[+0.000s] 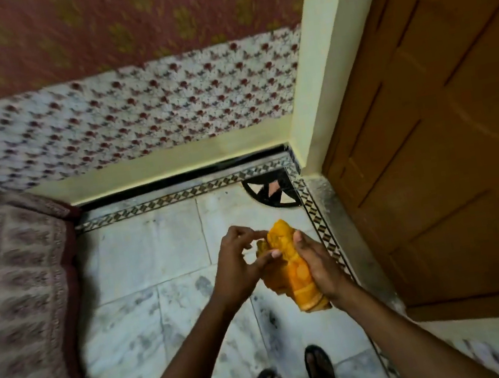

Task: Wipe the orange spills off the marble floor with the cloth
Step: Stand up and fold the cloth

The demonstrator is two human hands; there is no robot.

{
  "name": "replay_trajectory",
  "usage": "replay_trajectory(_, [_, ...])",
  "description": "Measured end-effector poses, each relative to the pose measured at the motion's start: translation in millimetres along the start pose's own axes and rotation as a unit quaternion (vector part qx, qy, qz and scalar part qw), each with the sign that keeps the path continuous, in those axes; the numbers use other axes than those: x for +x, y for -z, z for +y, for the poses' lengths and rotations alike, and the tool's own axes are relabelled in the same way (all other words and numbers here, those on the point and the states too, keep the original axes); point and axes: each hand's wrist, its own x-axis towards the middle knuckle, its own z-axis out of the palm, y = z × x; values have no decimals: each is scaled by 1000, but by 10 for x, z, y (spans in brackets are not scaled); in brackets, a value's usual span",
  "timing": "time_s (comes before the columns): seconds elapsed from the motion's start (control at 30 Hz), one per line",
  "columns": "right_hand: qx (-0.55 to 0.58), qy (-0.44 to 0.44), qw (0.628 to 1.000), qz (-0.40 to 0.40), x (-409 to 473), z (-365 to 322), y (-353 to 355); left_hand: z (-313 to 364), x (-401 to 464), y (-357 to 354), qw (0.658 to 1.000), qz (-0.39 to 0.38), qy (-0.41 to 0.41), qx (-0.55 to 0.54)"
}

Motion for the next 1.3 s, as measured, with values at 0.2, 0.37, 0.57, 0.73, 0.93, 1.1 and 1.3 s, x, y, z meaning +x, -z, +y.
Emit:
replay_trajectory(0.2, [-43, 40, 998, -13, -1134, -250, -134, 706, -933, 230, 999, 16, -48, 8])
replay_trajectory(0.37, [-32, 59, 998, 19, -1873, -66, -103, 1068, -1665, 176, 996, 16, -92, 14])
replay_trajectory(0.57, [4, 86, 996, 35, -2580, 153, -18, 1472, -2356, -53, 989, -19, -106, 103])
replay_trajectory(0.73, [-35, 87, 996, 5, -2999, 382, -133, 1892, -2772, -40, 960, -83, -78, 257])
replay_trajectory(0.93, [-40, -18, 992, 119, -3349, 644, -407, 2200, -3214, 59, 888, -147, -131, 416])
replay_trajectory(1.1, [328, -51, 941, -59, -3721, 780, -709, 1867, -3813, 30, 825, -118, -236, 500])
replay_trajectory(1.3, [391, -41, 919, -38, -4086, 838, -1178, 1094, -4663, 147, 835, -15, -344, 429])
